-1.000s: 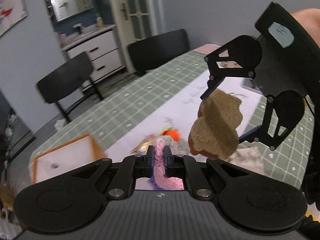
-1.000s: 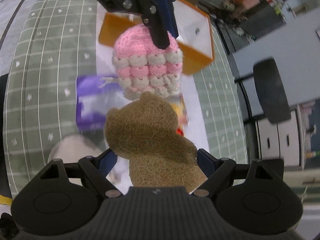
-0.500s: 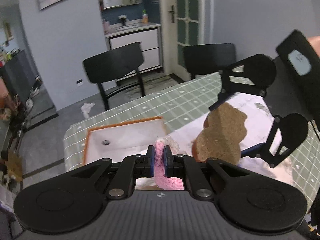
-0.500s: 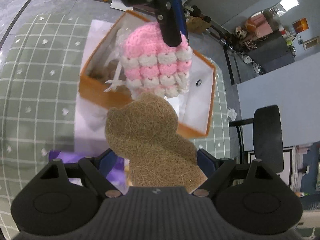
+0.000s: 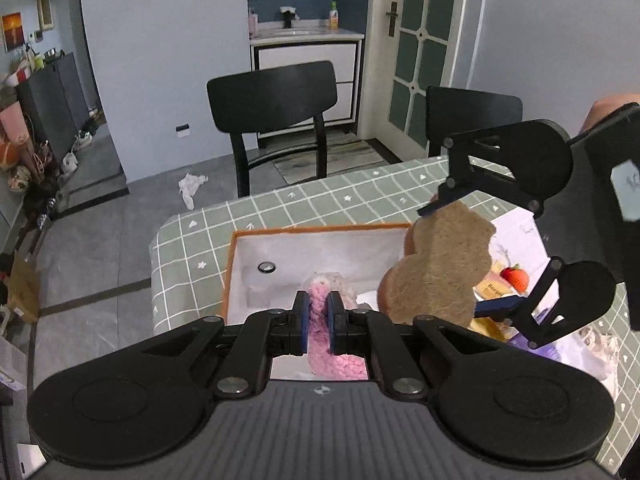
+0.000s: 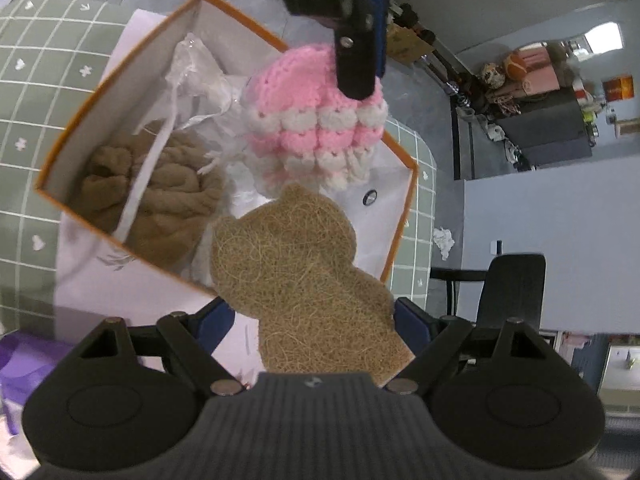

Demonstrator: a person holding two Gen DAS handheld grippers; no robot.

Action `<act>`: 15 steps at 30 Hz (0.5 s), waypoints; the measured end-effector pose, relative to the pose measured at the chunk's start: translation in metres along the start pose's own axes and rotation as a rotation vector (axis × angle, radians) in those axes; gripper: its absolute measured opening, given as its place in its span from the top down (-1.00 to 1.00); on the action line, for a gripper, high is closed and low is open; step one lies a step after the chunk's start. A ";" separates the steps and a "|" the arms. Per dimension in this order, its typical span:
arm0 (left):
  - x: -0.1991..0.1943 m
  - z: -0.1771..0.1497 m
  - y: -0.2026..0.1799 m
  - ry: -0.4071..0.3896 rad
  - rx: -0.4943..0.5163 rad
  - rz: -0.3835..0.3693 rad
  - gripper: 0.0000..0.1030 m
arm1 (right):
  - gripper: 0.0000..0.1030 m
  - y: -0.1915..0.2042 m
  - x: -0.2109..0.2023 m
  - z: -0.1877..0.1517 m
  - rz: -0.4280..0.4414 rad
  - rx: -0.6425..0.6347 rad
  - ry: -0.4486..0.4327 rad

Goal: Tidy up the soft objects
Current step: 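Carry the knitted cake and brown sponge over the orange box with both grippers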

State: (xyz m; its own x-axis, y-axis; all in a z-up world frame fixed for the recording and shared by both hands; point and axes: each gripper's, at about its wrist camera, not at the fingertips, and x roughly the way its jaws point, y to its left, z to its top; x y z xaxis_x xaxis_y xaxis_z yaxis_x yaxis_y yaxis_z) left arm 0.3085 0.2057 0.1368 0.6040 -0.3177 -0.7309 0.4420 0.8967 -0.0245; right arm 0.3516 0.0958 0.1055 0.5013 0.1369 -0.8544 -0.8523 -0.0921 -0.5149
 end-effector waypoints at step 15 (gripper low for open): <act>0.028 -0.041 0.040 0.083 -0.068 0.000 0.81 | -0.64 0.019 0.084 0.034 -0.109 -0.332 -0.052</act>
State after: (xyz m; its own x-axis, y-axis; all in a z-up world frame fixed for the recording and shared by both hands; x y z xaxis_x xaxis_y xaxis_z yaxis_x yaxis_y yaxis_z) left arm 0.3162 0.2452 0.0873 0.5461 -0.2932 -0.7847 0.3939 0.9166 -0.0684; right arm 0.3721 0.1394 0.0259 0.5711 0.2127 -0.7928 -0.6949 -0.3888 -0.6049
